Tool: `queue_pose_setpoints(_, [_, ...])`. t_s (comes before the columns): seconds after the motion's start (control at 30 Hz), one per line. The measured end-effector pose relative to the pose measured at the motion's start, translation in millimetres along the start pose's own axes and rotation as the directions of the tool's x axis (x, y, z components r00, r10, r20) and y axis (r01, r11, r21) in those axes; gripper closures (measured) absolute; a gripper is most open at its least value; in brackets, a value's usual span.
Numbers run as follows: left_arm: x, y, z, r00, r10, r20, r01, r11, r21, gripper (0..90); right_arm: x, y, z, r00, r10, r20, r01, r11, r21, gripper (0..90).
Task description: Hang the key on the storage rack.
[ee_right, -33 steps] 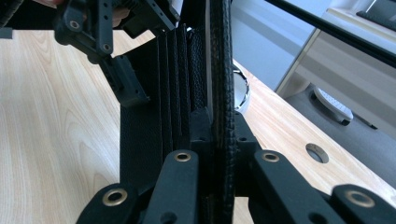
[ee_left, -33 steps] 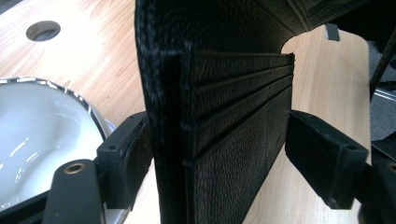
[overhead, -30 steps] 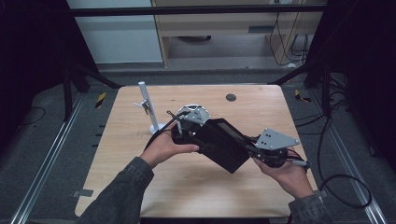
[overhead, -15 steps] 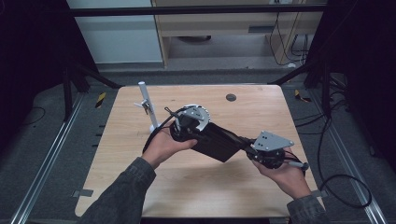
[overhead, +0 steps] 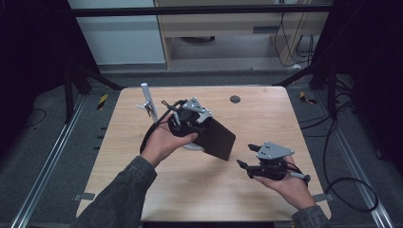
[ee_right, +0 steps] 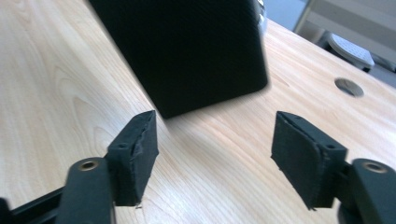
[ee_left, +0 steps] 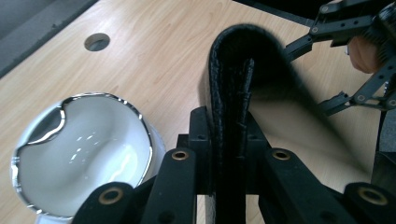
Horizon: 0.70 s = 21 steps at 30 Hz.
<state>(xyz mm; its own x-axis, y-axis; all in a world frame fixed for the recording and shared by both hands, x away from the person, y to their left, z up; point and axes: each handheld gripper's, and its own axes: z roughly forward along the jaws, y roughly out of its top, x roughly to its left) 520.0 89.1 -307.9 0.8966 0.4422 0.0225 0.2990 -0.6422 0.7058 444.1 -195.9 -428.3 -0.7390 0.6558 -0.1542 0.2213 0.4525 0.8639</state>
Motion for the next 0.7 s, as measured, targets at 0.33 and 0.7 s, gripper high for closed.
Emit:
queue_pose_setpoints(0.33, [6.5, 1.9, -20.7, 0.9993, -0.012, -0.035, 0.011, 0.9997, -0.02, 79.7, -9.7, -29.4, 1.1, 0.9938, 0.1, 0.048, -0.1, 0.9949, 0.01, 27.3])
queue_pose_setpoints(0.7, [11.9, 6.3, -36.6, 0.9975, -0.014, -0.069, 0.011, 0.999, -0.044, 79.6, -16.9, -46.9, 5.2, 0.9752, 0.17, 0.141, -0.174, 0.9848, 0.01, 24.0])
